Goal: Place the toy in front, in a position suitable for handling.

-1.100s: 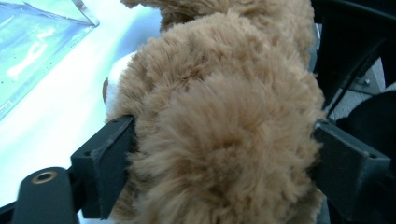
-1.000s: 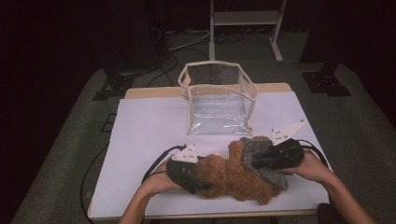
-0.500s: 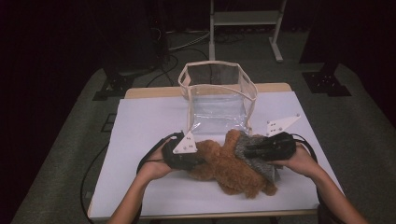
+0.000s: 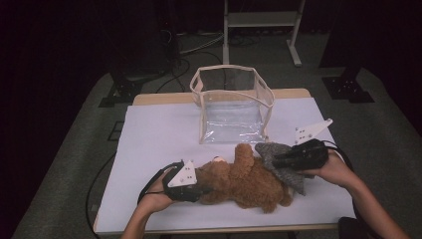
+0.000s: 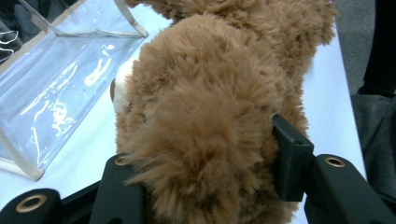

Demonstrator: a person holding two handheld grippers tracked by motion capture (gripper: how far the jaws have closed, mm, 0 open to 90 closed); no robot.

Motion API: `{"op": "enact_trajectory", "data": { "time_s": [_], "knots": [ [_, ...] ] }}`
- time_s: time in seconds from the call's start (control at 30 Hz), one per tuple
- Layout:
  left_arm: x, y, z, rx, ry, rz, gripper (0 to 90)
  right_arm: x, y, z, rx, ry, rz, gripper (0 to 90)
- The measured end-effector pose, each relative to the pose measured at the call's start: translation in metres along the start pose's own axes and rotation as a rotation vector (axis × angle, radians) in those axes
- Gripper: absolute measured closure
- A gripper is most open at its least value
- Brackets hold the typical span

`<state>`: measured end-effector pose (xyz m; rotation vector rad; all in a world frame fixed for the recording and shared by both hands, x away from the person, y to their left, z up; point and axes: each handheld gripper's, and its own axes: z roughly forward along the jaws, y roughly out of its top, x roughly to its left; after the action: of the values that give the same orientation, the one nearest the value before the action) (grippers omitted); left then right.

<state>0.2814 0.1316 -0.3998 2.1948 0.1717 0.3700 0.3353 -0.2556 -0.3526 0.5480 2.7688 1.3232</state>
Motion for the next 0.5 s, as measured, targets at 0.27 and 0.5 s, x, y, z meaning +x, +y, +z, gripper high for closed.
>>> {"op": "enact_trajectory", "data": {
  "time_s": [0.27, 0.5],
  "knots": [
    [0.001, 0.003, 0.000, 0.019, -0.015, 0.021, 47.7, -0.013, 0.029, -0.002, -0.001, -0.026, -0.025, 78.2],
    [0.001, 0.001, -0.002, 0.009, -0.029, 0.009, 47.1, -0.028, 0.035, 0.022, 0.061, -0.005, -0.008, 78.1]
  ]
}}
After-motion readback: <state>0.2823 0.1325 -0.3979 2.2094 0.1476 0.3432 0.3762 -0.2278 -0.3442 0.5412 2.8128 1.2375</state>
